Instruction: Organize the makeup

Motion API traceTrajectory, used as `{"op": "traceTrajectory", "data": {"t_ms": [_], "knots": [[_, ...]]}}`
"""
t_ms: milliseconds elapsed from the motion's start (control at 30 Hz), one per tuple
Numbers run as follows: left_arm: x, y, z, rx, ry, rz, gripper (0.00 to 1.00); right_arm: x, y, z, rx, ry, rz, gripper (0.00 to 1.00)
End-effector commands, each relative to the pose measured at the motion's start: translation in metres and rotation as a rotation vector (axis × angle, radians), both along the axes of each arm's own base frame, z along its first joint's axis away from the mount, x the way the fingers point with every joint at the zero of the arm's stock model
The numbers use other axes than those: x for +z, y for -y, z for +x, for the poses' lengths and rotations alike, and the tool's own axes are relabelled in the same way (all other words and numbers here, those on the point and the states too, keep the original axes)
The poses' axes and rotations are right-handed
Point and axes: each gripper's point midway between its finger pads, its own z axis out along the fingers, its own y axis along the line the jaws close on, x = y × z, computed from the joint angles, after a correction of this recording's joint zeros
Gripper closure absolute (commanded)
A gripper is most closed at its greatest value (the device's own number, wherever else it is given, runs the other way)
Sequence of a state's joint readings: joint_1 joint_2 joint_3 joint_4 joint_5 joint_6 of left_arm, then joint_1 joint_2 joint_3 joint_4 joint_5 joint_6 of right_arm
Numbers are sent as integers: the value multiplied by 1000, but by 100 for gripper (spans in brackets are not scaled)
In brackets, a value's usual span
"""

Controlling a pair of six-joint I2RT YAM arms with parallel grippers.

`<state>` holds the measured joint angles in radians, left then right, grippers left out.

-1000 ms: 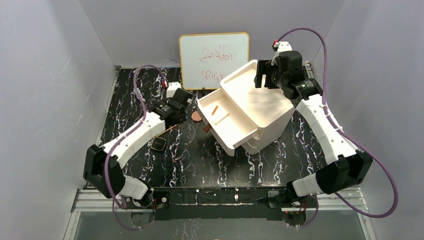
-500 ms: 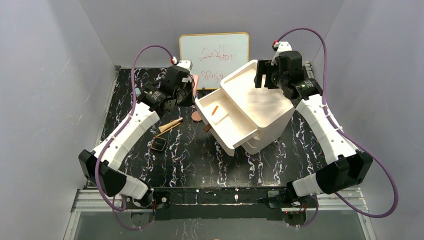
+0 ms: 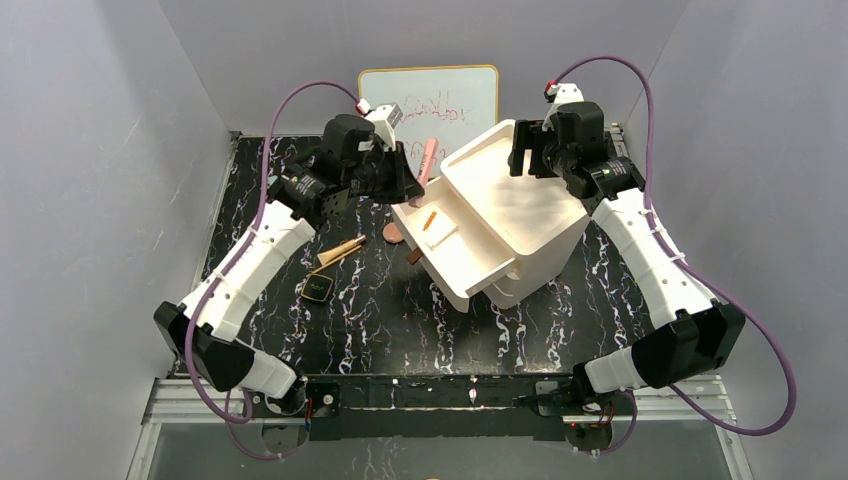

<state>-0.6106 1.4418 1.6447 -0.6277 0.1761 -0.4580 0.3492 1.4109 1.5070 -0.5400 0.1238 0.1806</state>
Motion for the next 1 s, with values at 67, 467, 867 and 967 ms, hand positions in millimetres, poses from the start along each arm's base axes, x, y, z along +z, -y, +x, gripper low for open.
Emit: {"op": "traceTrajectory", "data": {"t_ms": [67,467,867,967], "knots": [[23,20,-14,34,-71,-210,100,9,-5,0,11,34,22,14],[41,39,-21,392,-89,-501,100,8,-7,0,9,24,29,15],[1,16,-12,756,-203,-291,100,10,-3,-3,-1,30,21,14],[-12,12,-15,818,-253,-251,100,11,-3,-4,-2,32,20,15]]}}
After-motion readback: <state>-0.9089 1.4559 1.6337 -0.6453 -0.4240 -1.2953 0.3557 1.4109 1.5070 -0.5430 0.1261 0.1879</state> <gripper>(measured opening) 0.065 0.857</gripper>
